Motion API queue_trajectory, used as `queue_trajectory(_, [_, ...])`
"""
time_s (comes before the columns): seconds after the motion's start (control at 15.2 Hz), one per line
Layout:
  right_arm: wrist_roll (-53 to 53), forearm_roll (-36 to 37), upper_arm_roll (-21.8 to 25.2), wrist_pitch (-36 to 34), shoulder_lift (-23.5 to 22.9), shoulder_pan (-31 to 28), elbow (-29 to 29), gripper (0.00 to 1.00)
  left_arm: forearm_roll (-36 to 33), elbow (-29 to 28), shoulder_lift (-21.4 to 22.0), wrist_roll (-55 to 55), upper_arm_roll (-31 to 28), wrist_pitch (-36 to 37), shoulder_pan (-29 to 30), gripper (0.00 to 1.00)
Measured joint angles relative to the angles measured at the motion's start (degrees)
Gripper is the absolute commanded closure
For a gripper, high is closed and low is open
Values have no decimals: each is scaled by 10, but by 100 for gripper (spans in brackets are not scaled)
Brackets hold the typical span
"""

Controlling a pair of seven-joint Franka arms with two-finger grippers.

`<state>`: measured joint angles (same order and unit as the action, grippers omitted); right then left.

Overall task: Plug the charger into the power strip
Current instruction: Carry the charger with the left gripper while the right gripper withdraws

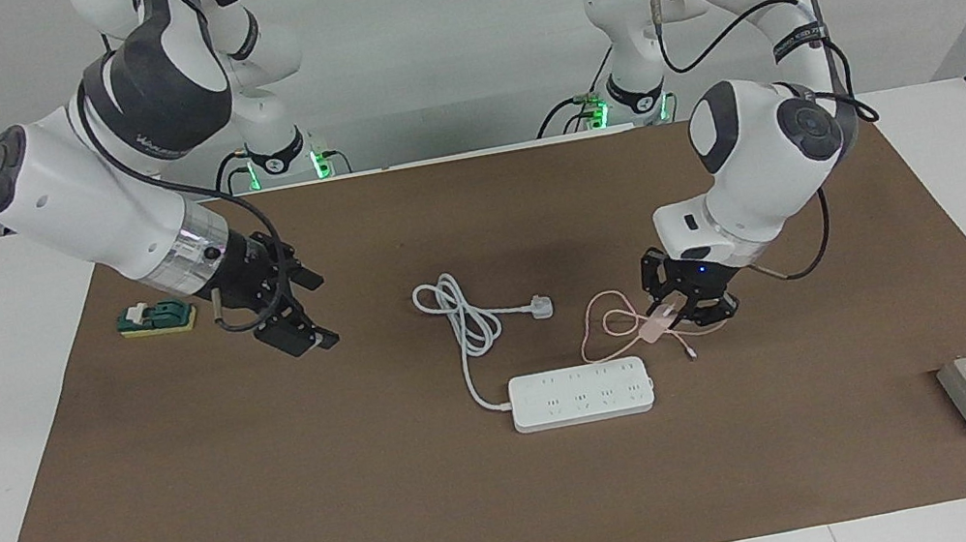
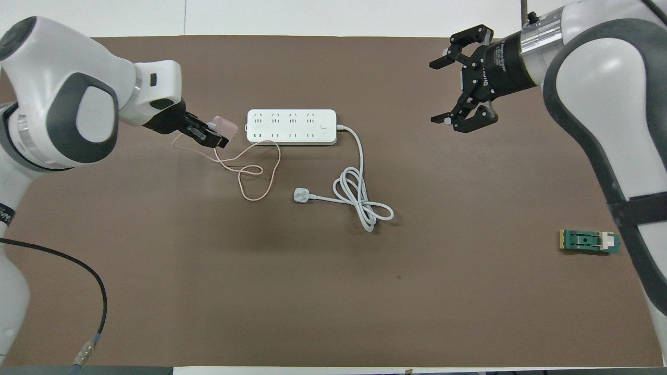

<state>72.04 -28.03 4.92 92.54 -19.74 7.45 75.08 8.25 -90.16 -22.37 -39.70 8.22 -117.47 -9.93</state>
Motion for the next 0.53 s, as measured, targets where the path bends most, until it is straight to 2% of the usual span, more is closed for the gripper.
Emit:
queue_trajectory(0.26, [-205,97,0,-42,2,-21,-18,0,-130,-2,-7,-51,0,-44,-29,100])
queue_trajectory(0.53, [-429,201,-3,-44,16,-20,-26,0,-175,-22,-14,-62,0,-74,-49,100])
